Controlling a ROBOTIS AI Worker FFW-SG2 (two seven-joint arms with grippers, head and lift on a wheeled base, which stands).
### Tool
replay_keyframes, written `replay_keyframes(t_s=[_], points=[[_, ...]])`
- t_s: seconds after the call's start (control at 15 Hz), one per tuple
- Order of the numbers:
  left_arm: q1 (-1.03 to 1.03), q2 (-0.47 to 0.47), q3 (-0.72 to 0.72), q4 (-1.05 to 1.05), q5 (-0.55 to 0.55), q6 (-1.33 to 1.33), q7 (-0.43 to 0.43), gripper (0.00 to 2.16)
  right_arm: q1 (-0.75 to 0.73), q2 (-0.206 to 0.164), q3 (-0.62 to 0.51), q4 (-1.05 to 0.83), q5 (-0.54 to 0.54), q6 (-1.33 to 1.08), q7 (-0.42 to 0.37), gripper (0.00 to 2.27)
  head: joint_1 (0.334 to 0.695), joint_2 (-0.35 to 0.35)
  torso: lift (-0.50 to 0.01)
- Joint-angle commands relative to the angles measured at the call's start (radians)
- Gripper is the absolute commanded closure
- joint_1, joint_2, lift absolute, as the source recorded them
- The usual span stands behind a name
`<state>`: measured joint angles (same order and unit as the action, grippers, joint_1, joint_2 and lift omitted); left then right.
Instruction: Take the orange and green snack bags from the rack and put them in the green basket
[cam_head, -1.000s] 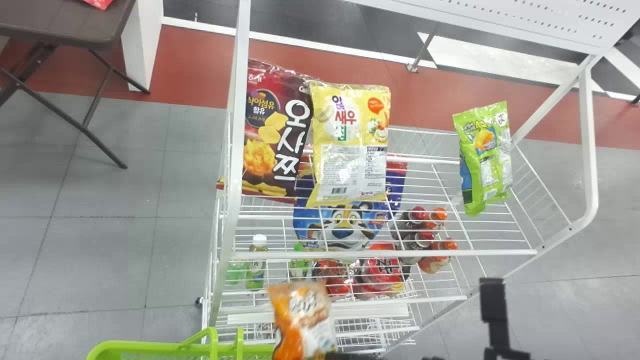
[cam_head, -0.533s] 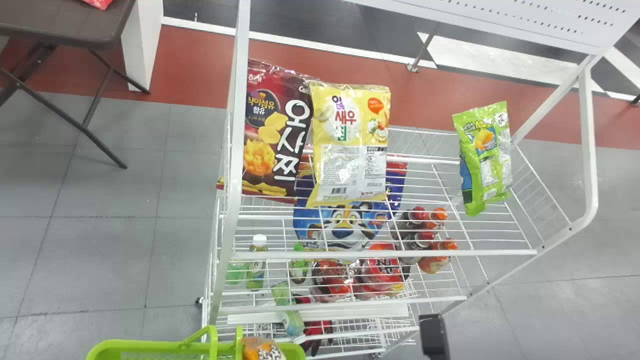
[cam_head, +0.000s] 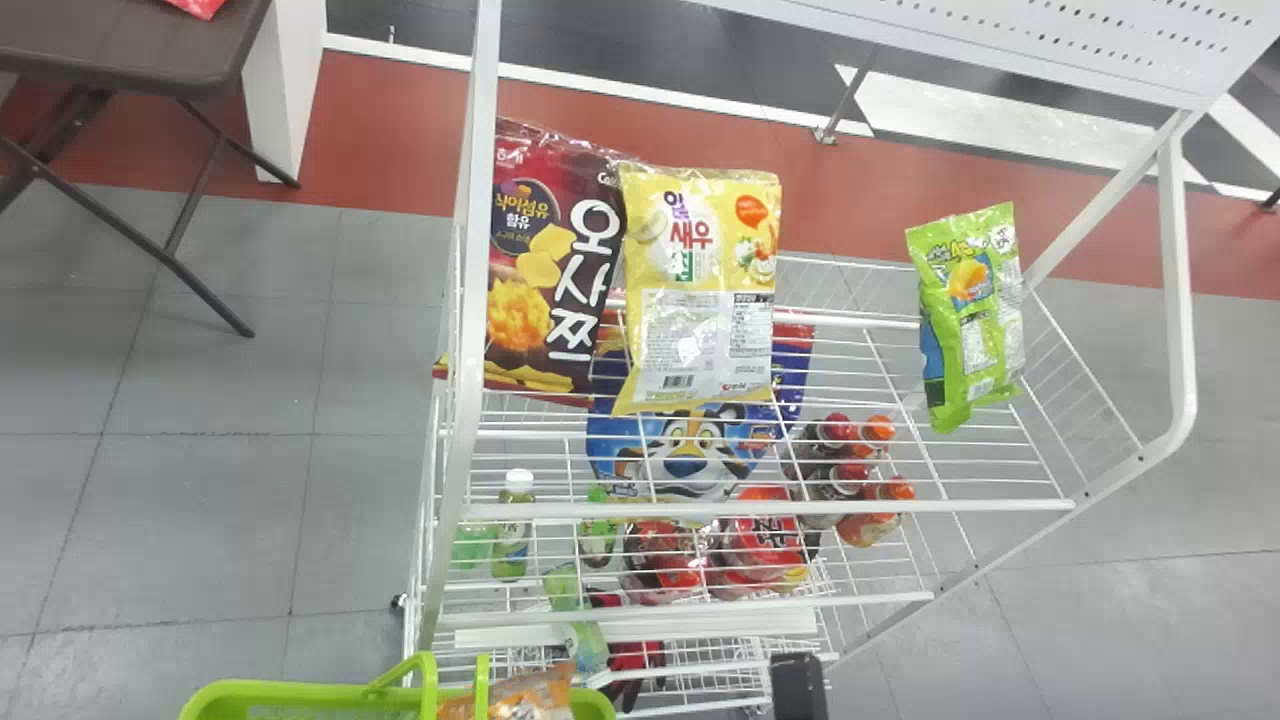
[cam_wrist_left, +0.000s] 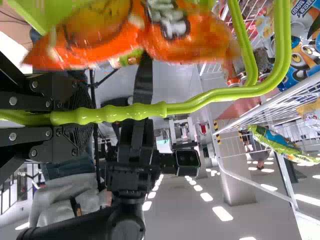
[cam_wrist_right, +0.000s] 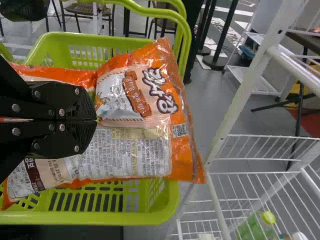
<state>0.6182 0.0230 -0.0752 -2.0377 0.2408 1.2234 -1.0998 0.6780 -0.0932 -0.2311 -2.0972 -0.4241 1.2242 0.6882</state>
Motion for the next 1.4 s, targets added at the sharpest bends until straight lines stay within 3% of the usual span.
replay_keyframes(t_s=[0.0,0.33,0.4,0.47,0.53,0.6,1.0,1.33], points=[[0.0,0.0,0.0,0.001,0.0,0.0,0.0,2.13,0.003,0.0,0.059,0.022,0.027,-0.01,-0.004,2.23,0.695,-0.35,0.0],[0.0,0.0,0.0,0.004,0.0,-0.003,-0.005,2.13,-0.024,-0.017,0.197,0.135,0.105,-0.209,-0.073,2.23,0.695,-0.35,0.0],[0.0,0.0,0.0,0.004,0.0,-0.003,-0.005,2.13,-0.031,-0.017,0.205,0.146,0.11,-0.212,-0.099,2.03,0.695,-0.35,0.0],[0.0,0.0,0.002,0.004,0.0,-0.003,-0.006,2.13,-0.038,-0.02,0.207,0.148,0.113,-0.191,-0.115,1.46,0.695,-0.35,0.0],[0.0,0.0,0.002,0.005,0.002,-0.003,-0.008,2.13,-0.051,-0.036,0.214,0.149,0.116,-0.148,-0.124,0.13,0.695,-0.35,0.0],[0.0,0.0,0.002,0.005,0.002,-0.003,-0.008,2.13,-0.049,-0.037,0.214,0.143,0.119,-0.154,-0.139,0.0,0.695,-0.35,0.0],[-0.008,0.002,0.006,0.011,0.011,-0.012,-0.011,2.13,0.002,-0.045,0.093,-0.083,0.09,-0.173,-0.139,0.06,0.695,-0.35,0.0],[-0.008,0.002,0.008,0.008,0.014,-0.012,-0.012,2.13,0.008,-0.04,-0.074,-0.239,-0.015,-0.188,-0.128,0.07,0.695,-0.35,0.0]])
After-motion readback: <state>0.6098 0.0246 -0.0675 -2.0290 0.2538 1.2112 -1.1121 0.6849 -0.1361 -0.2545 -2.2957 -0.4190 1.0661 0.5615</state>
